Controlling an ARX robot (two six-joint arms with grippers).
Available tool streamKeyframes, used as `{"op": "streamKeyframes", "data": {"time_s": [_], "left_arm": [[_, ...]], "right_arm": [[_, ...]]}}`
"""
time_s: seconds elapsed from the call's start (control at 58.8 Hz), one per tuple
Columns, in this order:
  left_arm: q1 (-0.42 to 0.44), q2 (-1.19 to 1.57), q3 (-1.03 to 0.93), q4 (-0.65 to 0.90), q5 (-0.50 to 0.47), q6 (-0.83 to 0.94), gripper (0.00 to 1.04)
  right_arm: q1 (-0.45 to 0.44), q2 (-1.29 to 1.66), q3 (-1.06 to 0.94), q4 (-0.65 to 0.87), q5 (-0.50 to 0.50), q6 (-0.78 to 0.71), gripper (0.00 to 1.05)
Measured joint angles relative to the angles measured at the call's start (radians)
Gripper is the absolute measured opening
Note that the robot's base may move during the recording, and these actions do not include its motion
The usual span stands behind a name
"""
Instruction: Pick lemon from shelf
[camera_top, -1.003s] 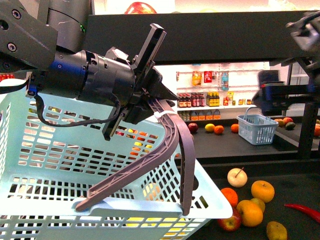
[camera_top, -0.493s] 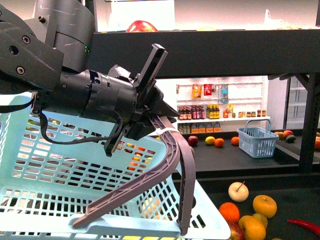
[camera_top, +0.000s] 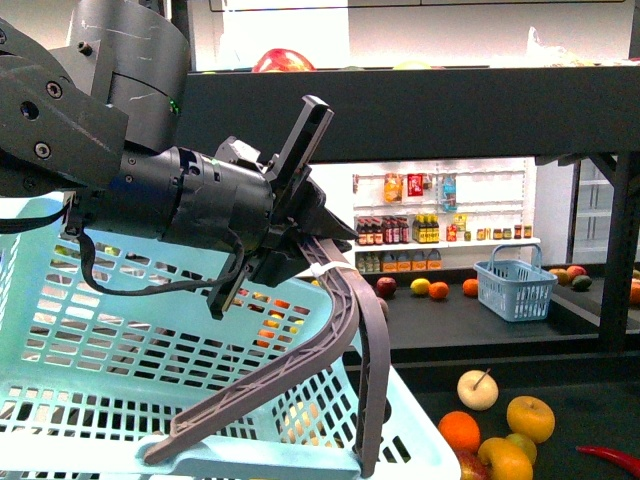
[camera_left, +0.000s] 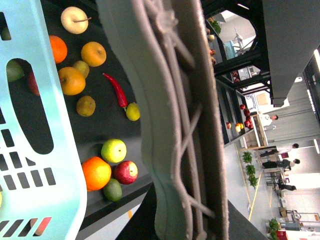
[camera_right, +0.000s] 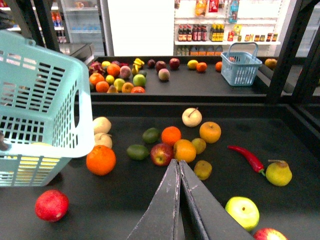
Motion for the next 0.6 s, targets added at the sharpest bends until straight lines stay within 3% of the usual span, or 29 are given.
{"op": "streamKeyframes", "data": {"time_s": [0.595], "left_arm": [[0.000,0.000,0.000,0.000,-0.001,0.000,0.08]], "right_arm": [[0.000,-0.190,-0.072,-0.091,0.000,0.000,0.03]]}}
